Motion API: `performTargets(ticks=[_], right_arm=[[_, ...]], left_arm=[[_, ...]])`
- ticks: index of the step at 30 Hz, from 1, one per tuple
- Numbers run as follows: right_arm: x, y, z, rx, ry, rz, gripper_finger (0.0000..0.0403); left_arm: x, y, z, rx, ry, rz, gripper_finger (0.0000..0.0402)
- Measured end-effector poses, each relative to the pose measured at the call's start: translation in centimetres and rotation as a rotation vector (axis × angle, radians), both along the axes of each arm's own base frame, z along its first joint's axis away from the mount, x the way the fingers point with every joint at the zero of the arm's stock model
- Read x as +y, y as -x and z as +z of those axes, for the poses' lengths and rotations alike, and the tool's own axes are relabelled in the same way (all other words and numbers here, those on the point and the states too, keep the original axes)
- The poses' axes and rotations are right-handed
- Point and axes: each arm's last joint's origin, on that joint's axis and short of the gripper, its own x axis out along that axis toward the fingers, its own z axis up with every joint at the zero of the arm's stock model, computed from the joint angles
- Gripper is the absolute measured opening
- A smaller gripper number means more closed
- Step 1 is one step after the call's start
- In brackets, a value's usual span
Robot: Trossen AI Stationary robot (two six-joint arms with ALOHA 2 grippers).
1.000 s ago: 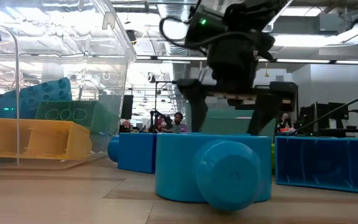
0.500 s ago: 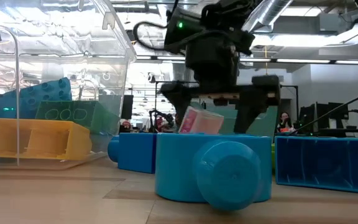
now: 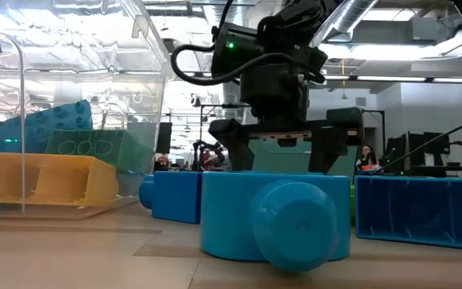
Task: Pick & Place Toys
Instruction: Put the red playing card into the yellow bin
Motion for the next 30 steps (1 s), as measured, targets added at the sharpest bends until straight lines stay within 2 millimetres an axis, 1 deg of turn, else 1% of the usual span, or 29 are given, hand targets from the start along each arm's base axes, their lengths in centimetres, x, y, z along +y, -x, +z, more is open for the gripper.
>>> performTargets(ticks=[9,12,16,19,22,27,30], right_arm=[[-0.3,0.1,-0.1,0.009,-0.004,0.007,0.0371],[-0.4,0.2,-0.1,0.016,-0.023,0.013,0.0355],[-0.4,0.2,0.0,0.020,-0.023,0.008,0.0320],[-0.5,0.2,0.0,0.020,-0.026,0.002,0.0303],[-0.7,0.2,0.0,0.025,-0.035,-0.024,0.0303],[-1.2,0.4,0.1,0.065,-0.102,-0.067,0.0324],[-1.5,0.7,0.1,0.104,-0.140,-0.083,0.0320]], left_arm=[[0.0,0.0,0.0,0.001,-0.001,0.000,0.0145],[0.0,0.0,0.0,0.001,-0.001,0.000,0.0145],[0.0,0.0,0.0,0.001,-0.001,0.000,0.0145],[0.0,0.0,0.0,0.001,0.001,0.000,0.0145],[0.0,0.0,0.0,0.000,0.016,-0.006,0.0145],[0.0,0.0,0.0,-0.001,0.023,-0.008,0.0145],[0.0,0.0,0.0,-0.001,0.023,-0.008,0.0145]])
